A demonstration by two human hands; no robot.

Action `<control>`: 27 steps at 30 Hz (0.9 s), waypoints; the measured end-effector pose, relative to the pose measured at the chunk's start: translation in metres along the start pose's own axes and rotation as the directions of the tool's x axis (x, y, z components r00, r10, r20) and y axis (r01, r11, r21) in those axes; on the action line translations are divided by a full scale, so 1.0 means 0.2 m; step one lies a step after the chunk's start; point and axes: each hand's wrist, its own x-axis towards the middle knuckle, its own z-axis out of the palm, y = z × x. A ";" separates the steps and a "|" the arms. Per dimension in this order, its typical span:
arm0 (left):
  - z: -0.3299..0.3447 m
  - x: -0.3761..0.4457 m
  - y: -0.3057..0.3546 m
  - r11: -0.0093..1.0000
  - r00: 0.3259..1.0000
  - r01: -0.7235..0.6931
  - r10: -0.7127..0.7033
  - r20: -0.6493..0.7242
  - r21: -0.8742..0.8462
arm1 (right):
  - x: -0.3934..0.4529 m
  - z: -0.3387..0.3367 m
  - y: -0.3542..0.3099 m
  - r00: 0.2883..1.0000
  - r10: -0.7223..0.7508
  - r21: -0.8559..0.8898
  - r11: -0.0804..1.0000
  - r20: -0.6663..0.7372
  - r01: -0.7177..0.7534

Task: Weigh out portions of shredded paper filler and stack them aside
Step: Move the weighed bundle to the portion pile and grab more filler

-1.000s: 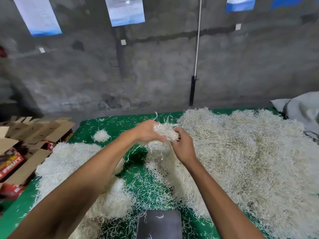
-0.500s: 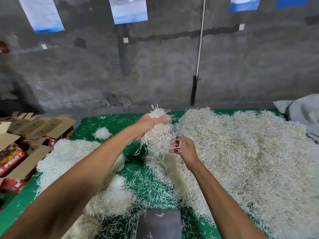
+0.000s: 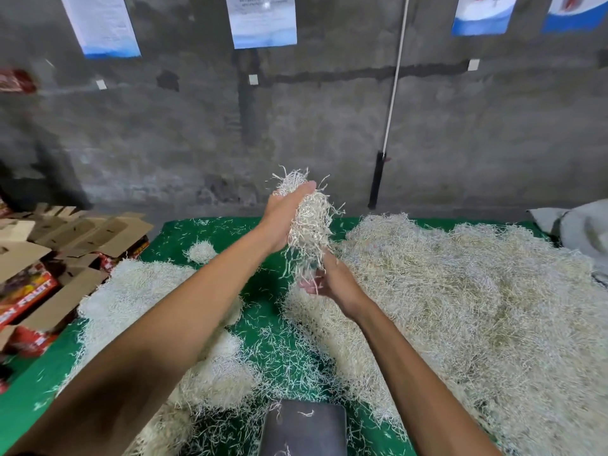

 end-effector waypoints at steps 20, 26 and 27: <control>-0.29 -0.43 -0.50 0.885 0.898 0.435 -0.439 -0.015 0.165 | -0.11 0.27 0.05 0.883 -0.295 -0.596 0.802 -0.366 0.021; -0.35 -0.59 -0.71 0.885 0.877 0.462 -0.466 0.117 0.054 | -0.34 0.33 0.31 0.873 -0.411 -0.500 0.832 -0.263 0.241; -0.36 -0.63 -0.72 0.864 0.848 0.504 -0.497 0.184 0.008 | -0.39 0.35 0.36 0.932 -0.348 -0.526 0.813 -0.096 0.250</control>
